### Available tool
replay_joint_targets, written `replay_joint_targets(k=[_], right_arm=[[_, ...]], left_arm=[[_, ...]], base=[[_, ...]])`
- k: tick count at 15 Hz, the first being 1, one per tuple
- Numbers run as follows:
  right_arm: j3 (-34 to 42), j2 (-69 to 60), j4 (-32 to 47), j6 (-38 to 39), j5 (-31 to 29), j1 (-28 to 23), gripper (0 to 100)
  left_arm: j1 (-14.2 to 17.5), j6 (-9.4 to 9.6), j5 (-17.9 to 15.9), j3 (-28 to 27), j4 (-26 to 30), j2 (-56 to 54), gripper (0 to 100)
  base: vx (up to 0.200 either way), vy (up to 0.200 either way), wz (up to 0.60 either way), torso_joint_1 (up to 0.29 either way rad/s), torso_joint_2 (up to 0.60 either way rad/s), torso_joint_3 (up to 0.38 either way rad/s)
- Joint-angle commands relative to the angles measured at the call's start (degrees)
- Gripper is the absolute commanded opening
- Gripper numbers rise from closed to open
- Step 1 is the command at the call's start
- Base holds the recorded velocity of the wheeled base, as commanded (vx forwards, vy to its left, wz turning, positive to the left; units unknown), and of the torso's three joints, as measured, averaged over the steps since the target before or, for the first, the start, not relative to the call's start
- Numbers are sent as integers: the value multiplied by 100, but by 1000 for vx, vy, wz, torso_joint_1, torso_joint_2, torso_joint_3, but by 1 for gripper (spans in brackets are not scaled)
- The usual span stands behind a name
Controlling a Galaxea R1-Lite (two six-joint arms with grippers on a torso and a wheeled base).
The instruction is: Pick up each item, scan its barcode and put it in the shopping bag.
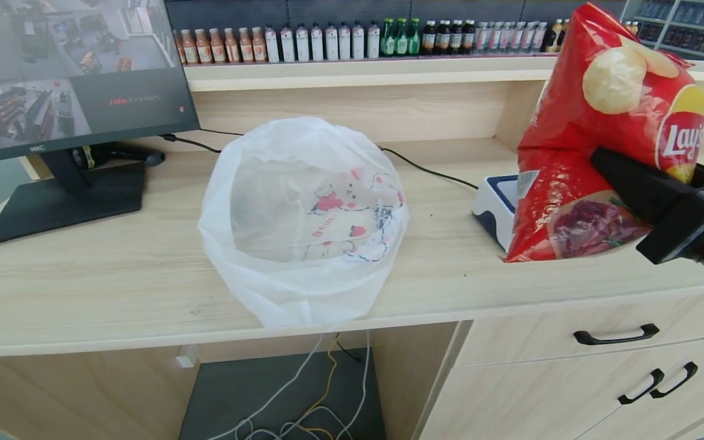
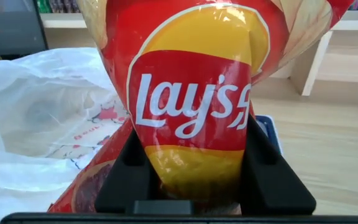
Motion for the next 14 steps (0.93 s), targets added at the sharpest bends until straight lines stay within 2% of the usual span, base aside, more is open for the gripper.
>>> replay_joint_targets(k=[1, 9, 12, 14], right_arm=[[-69, 149, 2, 14, 9, -1, 0], [-218, 360, 2, 31, 36, 8, 0], [-253, 360, 2, 31, 80, 8, 0], [-297, 422, 2, 40, 317, 25, 0]], left_arm=[[-6, 0, 6, 0, -5, -2, 100], [-6, -9, -2, 0, -5, -2, 100], [-6, 9, -2, 0, -5, -2, 100], [2, 0, -2, 0, -5, -2, 100]], base=[[0, 200, 0, 2, 7, 2], [0, 200, 0, 2, 4, 4], [0, 0, 0, 0, 0, 0], [0, 0, 0, 0, 0, 0]])
